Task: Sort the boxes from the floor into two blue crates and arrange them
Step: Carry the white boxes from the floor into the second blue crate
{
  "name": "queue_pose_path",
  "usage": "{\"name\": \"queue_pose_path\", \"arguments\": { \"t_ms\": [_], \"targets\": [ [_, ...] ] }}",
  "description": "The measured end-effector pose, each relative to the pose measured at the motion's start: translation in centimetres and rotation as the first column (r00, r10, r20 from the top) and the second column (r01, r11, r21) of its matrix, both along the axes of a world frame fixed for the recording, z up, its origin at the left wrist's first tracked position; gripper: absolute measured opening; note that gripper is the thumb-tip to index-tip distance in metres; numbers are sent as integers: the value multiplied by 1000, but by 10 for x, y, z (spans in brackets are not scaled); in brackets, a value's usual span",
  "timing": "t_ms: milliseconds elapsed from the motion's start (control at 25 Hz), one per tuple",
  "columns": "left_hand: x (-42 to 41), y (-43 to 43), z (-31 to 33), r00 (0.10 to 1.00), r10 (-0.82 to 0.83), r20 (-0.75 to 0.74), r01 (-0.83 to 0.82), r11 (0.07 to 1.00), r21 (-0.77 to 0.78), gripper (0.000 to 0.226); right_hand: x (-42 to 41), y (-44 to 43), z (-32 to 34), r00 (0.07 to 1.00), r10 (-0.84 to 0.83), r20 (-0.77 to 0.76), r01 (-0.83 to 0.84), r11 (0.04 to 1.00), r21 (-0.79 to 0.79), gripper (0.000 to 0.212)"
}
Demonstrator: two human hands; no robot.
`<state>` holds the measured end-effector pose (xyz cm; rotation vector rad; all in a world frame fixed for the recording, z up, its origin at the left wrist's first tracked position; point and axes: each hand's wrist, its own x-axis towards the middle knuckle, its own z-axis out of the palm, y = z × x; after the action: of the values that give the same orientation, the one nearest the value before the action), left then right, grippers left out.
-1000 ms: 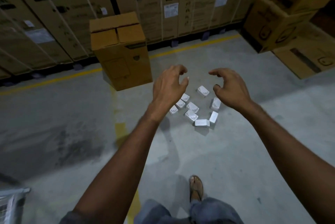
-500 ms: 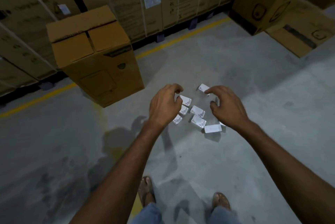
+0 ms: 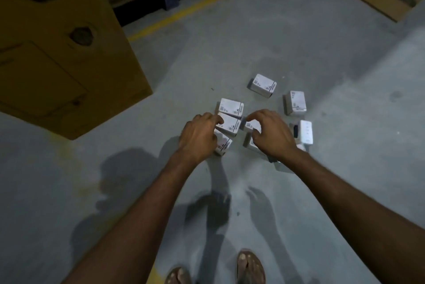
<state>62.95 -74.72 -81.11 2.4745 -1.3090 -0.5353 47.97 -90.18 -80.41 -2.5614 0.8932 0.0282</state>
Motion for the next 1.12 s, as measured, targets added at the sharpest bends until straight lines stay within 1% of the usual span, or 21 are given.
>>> {"name": "queue_pose_path", "arguments": {
  "t_ms": [80,200,280,360,400,480,600,680,760,840,880,960,1000,1040,1080,1120],
  "targets": [
    [7,-17,-74,993,-105,44,103,993,52,52,15,-11,-70,999,17,-33,-17,1000,-14,43],
    [12,-35,-168,964,-259,53,254,964,83,64,35,-29,-150,995,51,-89,-54,998,-27,44],
    [19,-44,-225,905,-393,165,383,919,89,70,48,-43,-198,992,73,-99,-75,997,-20,45],
    [26,-52,-273,822,-501,270,482,865,138,76,59,-54,-238,985,91,-146,-96,995,-26,51],
    [29,-55,-292,791,-530,304,499,848,180,80,63,-59,-257,981,90,-171,-98,994,-41,56],
    [32,-63,-323,763,-548,342,498,837,228,87,71,-68,-290,976,91,-196,-112,989,-97,66],
    [30,-69,-337,778,-512,364,462,859,220,92,78,-75,-315,981,104,-165,-126,983,-131,72],
    [30,-67,-330,817,-471,333,432,882,188,93,79,-78,-315,986,84,-147,-101,989,-112,70],
    [36,-61,-315,885,-391,252,362,919,156,92,80,-80,-309,994,49,-97,-55,997,-62,63],
    [49,-57,-303,942,-284,181,266,957,118,93,83,-85,-296,998,-58,-7,58,997,52,56],
    [57,-56,-296,974,-201,106,191,977,93,93,84,-89,-291,995,-99,4,98,990,99,55],
    [72,-54,-284,995,-63,-72,63,998,-10,92,87,-96,-283,994,-104,-37,109,979,170,64],
    [79,-52,-281,993,-27,-117,21,999,-48,93,88,-95,-282,992,-64,-105,80,985,156,68],
    [83,-49,-278,994,-6,-110,1,999,-47,96,90,-91,-284,987,-29,-160,50,991,124,72],
    [86,-46,-275,994,8,-106,-11,999,-32,99,90,-85,-286,984,-13,-176,32,994,103,76],
    [88,-45,-278,994,34,-100,-35,999,-10,100,91,-77,-287,988,-17,-152,36,992,122,78]
  ]
}}
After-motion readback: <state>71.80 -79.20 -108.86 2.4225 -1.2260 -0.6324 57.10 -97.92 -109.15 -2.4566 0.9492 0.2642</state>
